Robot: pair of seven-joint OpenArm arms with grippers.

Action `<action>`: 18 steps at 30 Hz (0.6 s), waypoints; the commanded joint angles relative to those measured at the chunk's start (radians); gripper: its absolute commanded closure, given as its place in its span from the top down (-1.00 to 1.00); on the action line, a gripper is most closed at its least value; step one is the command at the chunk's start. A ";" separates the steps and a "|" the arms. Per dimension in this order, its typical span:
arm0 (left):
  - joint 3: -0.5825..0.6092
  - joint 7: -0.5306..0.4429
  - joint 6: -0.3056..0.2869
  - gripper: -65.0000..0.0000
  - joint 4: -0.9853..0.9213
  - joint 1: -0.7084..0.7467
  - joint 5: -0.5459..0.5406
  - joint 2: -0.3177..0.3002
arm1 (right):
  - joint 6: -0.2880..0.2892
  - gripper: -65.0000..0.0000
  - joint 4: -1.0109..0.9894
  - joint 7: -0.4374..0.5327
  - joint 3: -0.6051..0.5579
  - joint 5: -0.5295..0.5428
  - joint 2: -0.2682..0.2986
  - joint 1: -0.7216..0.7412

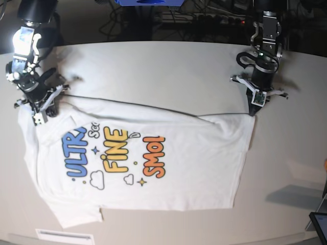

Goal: Fold the T-shirt properly
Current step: 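Release the shirt and move both grippers back to the collar edge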

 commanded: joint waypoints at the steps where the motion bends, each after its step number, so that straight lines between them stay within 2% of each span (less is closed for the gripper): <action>1: -0.017 0.076 -0.018 -1.00 -0.006 0.028 0.016 -0.015 | 0.001 -1.00 0.012 -0.056 0.002 -0.030 0.012 -0.013; 3: -0.069 0.075 -0.021 -1.00 0.020 0.037 0.006 -0.006 | 0.001 -1.00 0.032 -0.056 0.002 -0.030 0.013 -0.019; 5: -0.106 0.075 -0.023 -1.00 0.083 0.055 -0.055 0.011 | 0.001 -1.00 0.038 -0.058 0.001 -0.030 0.013 -0.019; 7: -0.113 0.084 -0.023 -1.00 0.175 0.068 -0.141 0.016 | 0.001 -1.00 0.041 -0.058 0.001 -0.030 0.013 -0.019; 11: -0.115 0.101 -0.023 -1.00 0.269 0.043 -0.222 0.028 | 0.001 -1.00 0.041 -0.061 -0.001 -0.030 0.010 -0.017; 18: -0.112 0.366 -0.023 -1.00 0.274 -0.153 -0.237 0.129 | 0.001 -1.00 0.041 -0.061 -0.001 -0.030 0.012 -0.019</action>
